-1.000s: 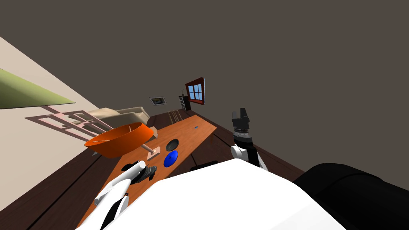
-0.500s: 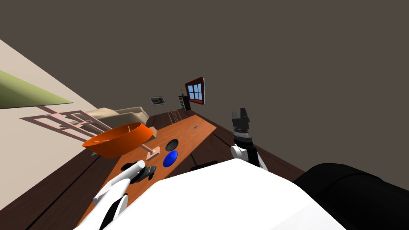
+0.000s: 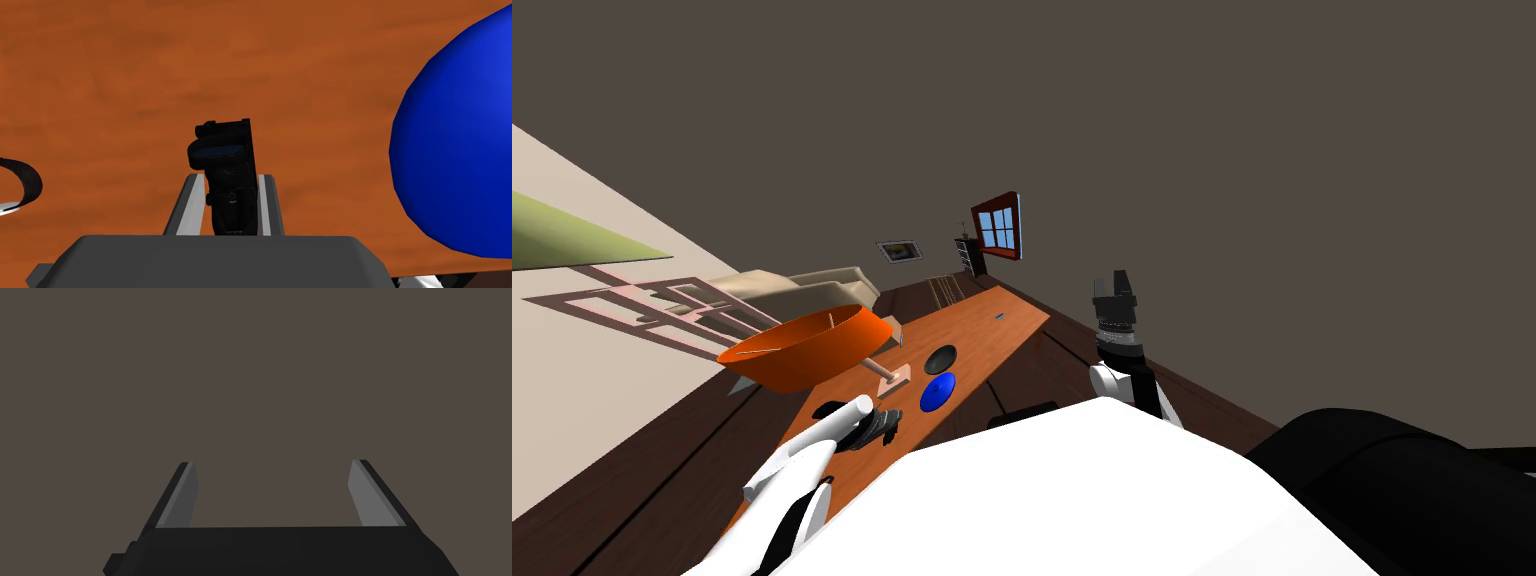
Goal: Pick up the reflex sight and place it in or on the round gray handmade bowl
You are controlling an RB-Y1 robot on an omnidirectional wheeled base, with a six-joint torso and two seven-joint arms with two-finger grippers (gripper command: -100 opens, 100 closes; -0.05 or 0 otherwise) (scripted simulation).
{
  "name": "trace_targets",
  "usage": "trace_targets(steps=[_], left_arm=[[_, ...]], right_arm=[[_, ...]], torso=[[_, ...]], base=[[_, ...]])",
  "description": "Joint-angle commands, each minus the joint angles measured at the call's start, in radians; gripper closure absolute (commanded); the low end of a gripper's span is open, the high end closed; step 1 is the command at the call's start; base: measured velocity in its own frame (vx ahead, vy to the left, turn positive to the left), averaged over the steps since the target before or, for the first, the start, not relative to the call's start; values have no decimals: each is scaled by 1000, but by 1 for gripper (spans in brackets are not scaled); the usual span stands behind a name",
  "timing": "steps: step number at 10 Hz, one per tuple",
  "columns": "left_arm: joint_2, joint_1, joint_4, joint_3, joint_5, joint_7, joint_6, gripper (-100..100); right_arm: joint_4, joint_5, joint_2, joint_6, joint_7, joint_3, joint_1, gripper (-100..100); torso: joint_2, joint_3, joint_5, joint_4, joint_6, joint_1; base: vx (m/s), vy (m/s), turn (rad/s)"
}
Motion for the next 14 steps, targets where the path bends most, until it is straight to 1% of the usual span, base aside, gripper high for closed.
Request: trace_targets(steps=[1,2,3,5,6,7,8,9,10,11,12,13,14], left_arm=[[15,-33,16,3,0,29,22,100],[22,-46,19,4,-1,43,34,100],[36,-73,25,7,-2,74,60,100],[51,-97,30,10,-3,107,87,100],[65,-118,34,13,-5,139,113,100],[72,-127,36,14,-6,153,124,100],[68,-121,38,13,-5,139,112,0],[58,-132,36,15,14,140,144,-100],[50,-139,35,16,27,137,163,-100],[54,-128,25,17,19,141,152,-100],[54,-129,28,17,21,138,155,0],[39,-120,41,17,18,127,123,-100],[33,-117,46,17,16,122,111,-100]], right_arm=[[0,0,0,0,0,0,0,0],[0,0,0,0,0,0,0,0],[0,0,0,0,0,0,0,0],[0,0,0,0,0,0,0,0],[0,0,0,0,0,0,0,0],[0,0,0,0,0,0,0,0],[0,0,0,0,0,0,0,0],[0,0,0,0,0,0,0,0],[0,0,0,0,0,0,0,0],[0,0,0,0,0,0,0,0],[0,0,0,0,0,0,0,0],[0,0,0,0,0,0,0,0],[0,0,0,0,0,0,0,0]], torso=[[0,0,0,0,0,0],[1,0,0,0,0,1],[0,0,0,1,0,3],[-1,0,0,0,0,4],[-3,-1,1,0,0,3],[-3,-1,0,0,1,3],[-3,-1,0,0,0,3],[-5,-3,1,-1,0,2],[-4,-2,1,-1,0,4],[-2,-1,1,0,0,5],[-4,-2,1,0,-1,4],[-7,-4,1,-1,0,3],[-10,-5,1,-2,-1,3]], base=[[-137,0,-54],[-126,42,-78],[-121,60,-139],[-93,43,-99],[-82,26,-120],[-86,33,-157],[-37,15,-34],[-69,39,-36],[-122,63,-63],[-56,29,-17],[-9,5,2],[36,10,46],[66,12,39]])
